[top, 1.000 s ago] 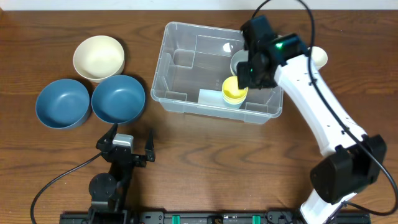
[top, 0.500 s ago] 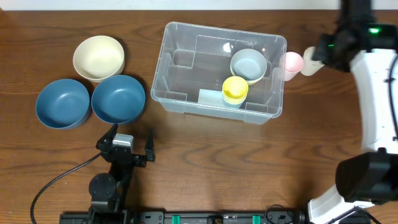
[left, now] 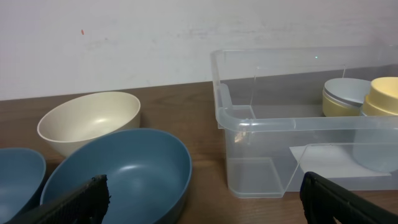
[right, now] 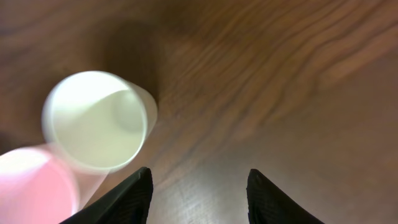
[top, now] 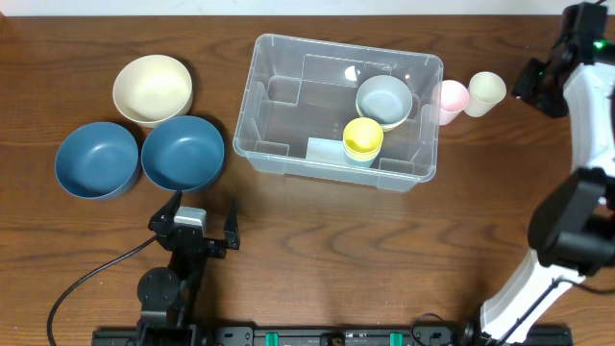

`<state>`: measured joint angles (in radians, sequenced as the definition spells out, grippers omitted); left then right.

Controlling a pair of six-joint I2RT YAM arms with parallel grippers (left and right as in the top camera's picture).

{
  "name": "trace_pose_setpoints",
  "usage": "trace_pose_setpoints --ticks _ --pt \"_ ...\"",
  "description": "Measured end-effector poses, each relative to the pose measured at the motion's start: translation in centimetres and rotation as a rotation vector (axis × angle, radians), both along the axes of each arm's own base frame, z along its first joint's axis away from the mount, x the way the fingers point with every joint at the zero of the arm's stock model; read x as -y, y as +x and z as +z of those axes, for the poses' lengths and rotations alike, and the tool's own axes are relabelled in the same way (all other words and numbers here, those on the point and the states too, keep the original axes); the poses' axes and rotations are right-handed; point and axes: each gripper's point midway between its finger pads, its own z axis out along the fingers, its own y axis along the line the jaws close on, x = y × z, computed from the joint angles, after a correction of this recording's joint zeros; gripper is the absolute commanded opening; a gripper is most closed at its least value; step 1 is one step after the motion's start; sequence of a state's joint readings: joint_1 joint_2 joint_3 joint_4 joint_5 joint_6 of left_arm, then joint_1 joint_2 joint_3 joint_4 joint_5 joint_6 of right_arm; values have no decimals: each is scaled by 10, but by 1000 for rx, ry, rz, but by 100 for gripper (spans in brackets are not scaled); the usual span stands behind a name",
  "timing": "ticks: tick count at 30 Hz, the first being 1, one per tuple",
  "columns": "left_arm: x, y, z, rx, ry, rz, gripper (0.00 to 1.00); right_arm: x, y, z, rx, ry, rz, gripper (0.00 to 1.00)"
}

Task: Pack container
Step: 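Move the right gripper to the cream cup and grasp it, then carry the cream cup into the bin, stack it on the yellow cups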

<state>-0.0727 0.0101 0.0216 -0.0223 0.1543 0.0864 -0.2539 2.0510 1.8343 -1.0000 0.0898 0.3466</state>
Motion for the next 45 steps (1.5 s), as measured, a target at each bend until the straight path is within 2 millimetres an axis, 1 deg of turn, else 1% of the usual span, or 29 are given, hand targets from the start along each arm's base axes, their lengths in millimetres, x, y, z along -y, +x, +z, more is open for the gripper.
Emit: trace_pose_setpoints --ticks 1,3,6,10,21,24,26,27,32,34,36,37,42,45 --pt "0 0 0 0 0 0 98 0 3 -10 -11 8 2 48" --pt "0 0 0 0 0 0 98 -1 9 -25 -19 23 6 47" --pt "0 0 0 0 0 0 98 -3 17 -36 -6 43 14 46" --pt "0 0 0 0 0 0 98 -4 26 -34 32 51 22 46" --pt "0 0 0 0 0 0 98 -13 33 -32 59 80 69 43" --pt "0 0 0 0 0 0 98 -19 35 -35 55 79 88 41" --pt "0 0 0 0 0 0 98 -22 37 -40 49 84 100 38" --pt "0 0 0 0 0 0 98 -24 37 -43 43 87 104 34" --pt "0 0 0 0 0 0 98 -26 34 -69 -11 102 112 22" --pt "0 0 0 0 0 0 98 -26 33 -75 -25 105 112 14" --pt "0 0 0 0 0 0 98 -27 33 -75 -25 105 115 4" --pt "0 0 0 0 0 0 98 -27 33 -75 -25 106 114 1" --pt "0 0 0 0 0 0 98 -28 29 -76 -39 112 110 1" --pt "0 0 0 0 0 0 98 -28 21 -75 -68 122 105 1"
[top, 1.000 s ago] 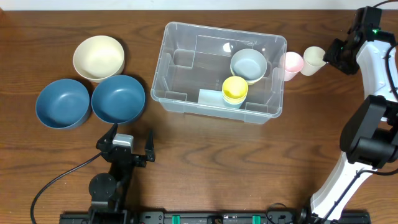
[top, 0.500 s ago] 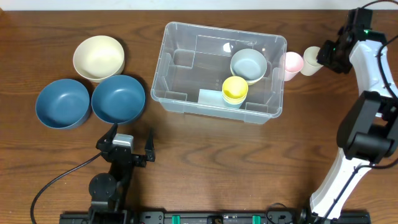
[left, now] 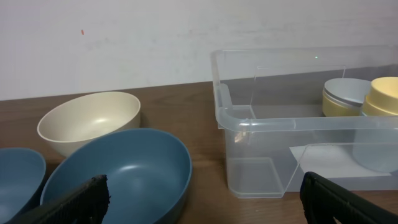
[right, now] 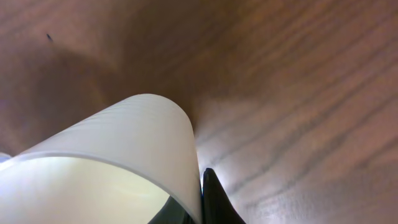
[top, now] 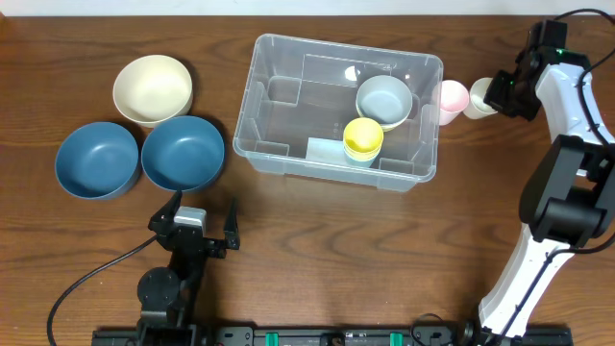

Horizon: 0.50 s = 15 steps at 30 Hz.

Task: Pack container
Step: 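Carry the cream cup into the bin, stack it on the yellow cups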

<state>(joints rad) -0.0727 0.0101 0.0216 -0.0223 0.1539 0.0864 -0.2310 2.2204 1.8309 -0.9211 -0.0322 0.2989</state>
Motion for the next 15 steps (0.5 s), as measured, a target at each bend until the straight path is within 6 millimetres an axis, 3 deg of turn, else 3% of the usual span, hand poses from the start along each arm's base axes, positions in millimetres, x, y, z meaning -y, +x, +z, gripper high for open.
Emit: trace_pose_setpoints --ticks 4,7,10,12,15 --pt "0 0 0 0 0 0 98 2 -12 11 -21 3 -10 1" --pt "0 0 0 0 0 0 98 5 -19 45 21 -7 -19 1" --pt "0 0 0 0 0 0 98 3 -27 100 115 -29 -19 1" --pt "0 0 0 0 0 0 98 -4 -37 148 209 -40 -9 1" --pt "0 0 0 0 0 0 98 -29 -53 207 331 -40 39 1"
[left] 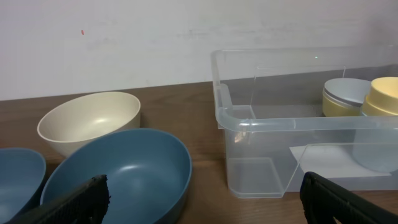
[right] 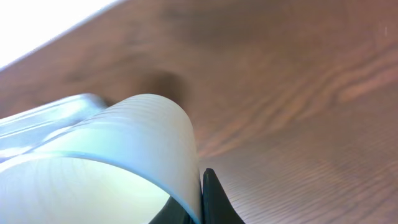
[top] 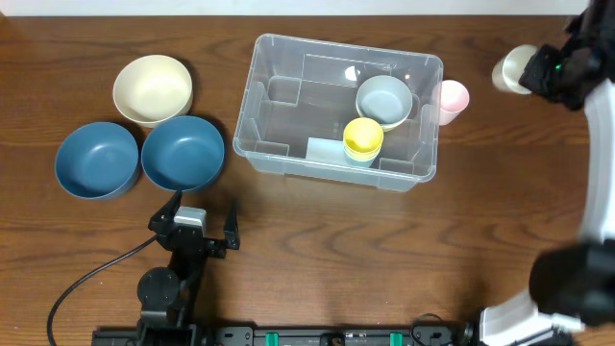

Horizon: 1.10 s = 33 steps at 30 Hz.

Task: Pack container
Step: 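Carry the cream cup into the bin, stack it on the yellow cups, then move the right gripper to the pink cup and grasp it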

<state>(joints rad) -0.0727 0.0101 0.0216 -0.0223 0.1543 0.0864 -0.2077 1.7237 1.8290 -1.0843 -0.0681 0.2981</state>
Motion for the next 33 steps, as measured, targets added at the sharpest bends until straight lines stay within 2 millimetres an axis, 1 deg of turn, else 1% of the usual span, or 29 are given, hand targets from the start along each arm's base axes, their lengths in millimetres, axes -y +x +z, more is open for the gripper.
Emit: trace_pose_setpoints --ticks 1,2,3,5,8,11,13,15,18,20,23,25,30,33 --pt "0 0 0 0 0 0 98 -13 -5 14 29 1 28 1" --pt "0 0 0 0 0 0 98 -26 -9 24 48 2 59 1" --pt "0 0 0 0 0 0 98 -46 -14 32 58 8 105 1" --pt "0 0 0 0 0 0 98 -84 -21 36 53 22 201 1" --pt "0 0 0 0 0 0 98 -139 -28 27 11 36 339 1" --pt "0 0 0 0 0 0 98 -181 -37 12 -43 36 444 1" --pt "0 0 0 0 0 0 98 -203 -43 2 -80 28 498 1" --pt "0 0 0 0 0 0 98 -220 -49 -6 -111 14 540 1" --pt "0 0 0 0 0 0 98 -235 -56 -14 -135 -1 577 1" --pt "0 0 0 0 0 0 98 -241 -60 -17 -145 -10 590 1" --pt "0 0 0 0 0 0 98 -243 -64 -25 -162 -29 595 1" --pt "0 0 0 0 0 0 98 -243 -64 -33 -179 -38 592 1" --pt "0 0 0 0 0 0 98 -241 -62 -67 -229 -54 577 2" --pt "0 0 0 0 0 0 98 -240 -62 -86 -249 -55 571 4"
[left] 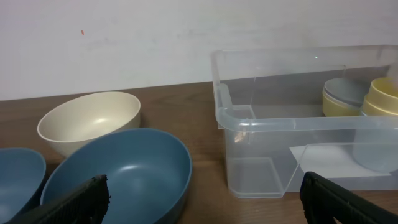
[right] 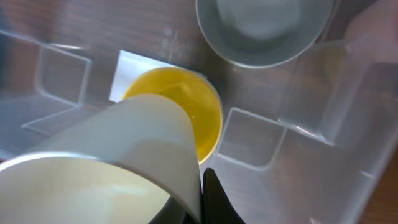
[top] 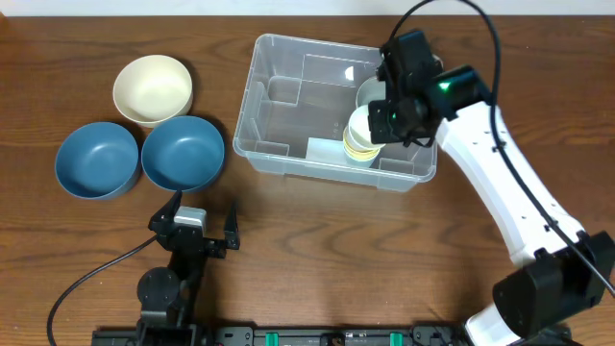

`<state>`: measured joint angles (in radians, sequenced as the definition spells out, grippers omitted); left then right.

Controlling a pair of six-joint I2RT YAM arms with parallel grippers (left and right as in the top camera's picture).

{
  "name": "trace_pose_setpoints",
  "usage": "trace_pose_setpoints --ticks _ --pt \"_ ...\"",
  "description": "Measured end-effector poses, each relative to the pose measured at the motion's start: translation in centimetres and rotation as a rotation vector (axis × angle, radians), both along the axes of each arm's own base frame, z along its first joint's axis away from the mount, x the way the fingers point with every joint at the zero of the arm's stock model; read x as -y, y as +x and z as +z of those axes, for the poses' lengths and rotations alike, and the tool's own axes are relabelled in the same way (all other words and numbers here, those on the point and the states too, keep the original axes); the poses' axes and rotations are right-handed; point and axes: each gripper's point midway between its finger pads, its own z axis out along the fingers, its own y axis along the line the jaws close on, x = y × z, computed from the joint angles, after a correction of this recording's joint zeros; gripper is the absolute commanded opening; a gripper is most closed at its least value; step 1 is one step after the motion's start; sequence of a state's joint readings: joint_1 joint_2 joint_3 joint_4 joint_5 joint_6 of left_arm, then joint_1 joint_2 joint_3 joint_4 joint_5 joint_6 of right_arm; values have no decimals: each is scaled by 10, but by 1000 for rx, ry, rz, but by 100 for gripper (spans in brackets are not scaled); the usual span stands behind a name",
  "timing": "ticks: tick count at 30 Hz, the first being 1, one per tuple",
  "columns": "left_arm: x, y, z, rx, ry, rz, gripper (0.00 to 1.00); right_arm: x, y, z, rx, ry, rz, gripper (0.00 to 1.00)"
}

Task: Pack container
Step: 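Move the right gripper to the pink cup and grasp it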

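Observation:
The clear plastic container stands mid-table. Inside it are a grey bowl and a yellow cup stacked on another cup. My right gripper is shut on the rim of a cream cup, one finger inside and one outside. The cream cup hangs over the container, just above the yellow cup. My left gripper rests open near the front edge, holding nothing. A pink blur behind the container's far wall in the right wrist view may be the pink cup; my arm covers that spot from overhead.
Left of the container stand a cream bowl and two blue bowls. The nearer blue bowl lies just ahead of my left gripper. A white label lies on the container floor.
My right gripper, still shut on the cream cup, has moved from beyond the container's right end to a spot over the container, above the yellow cup. The left arm has not moved.
My right gripper was open above the cream cup, which stood beside the pink cup right of the container. Then it was shut on the cream cup's rim. Then it held the cup off the table at the far right, and now over the container.

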<state>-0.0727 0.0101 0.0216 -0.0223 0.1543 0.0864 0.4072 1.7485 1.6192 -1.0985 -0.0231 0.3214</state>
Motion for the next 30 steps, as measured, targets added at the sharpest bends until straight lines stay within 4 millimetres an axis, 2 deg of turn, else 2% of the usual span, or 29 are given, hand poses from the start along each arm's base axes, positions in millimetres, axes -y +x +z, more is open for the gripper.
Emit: trace_pose_setpoints --ticks 1,2,4,6,7,10,14,19,23,30 --pt "0 0 0 0 0 0 98 0 0 -5 -2 -2 -2 7" --pt "0 0 0 0 0 0 98 0 1 -9 -2 -1 -5 16" --pt "0 0 0 0 0 0 98 0 0 -18 -8 -3 -10 56" --pt "0 0 0 0 0 0 98 0 1 -23 -6 -4 -8 73" --pt "0 0 0 0 0 0 98 0 2 -25 -3 -4 -7 77" --pt "0 0 0 0 0 0 98 -2 7 -23 19 0 4 83" --pt "0 0 0 0 0 0 98 -1 9 -16 28 0 12 85" --pt "0 0 0 0 0 0 98 10 27 21 93 23 -28 83" --pt "0 0 0 0 0 0 97 48 40 44 135 22 -128 83" --pt "0 0 0 0 0 0 98 133 50 41 121 3 -353 79"
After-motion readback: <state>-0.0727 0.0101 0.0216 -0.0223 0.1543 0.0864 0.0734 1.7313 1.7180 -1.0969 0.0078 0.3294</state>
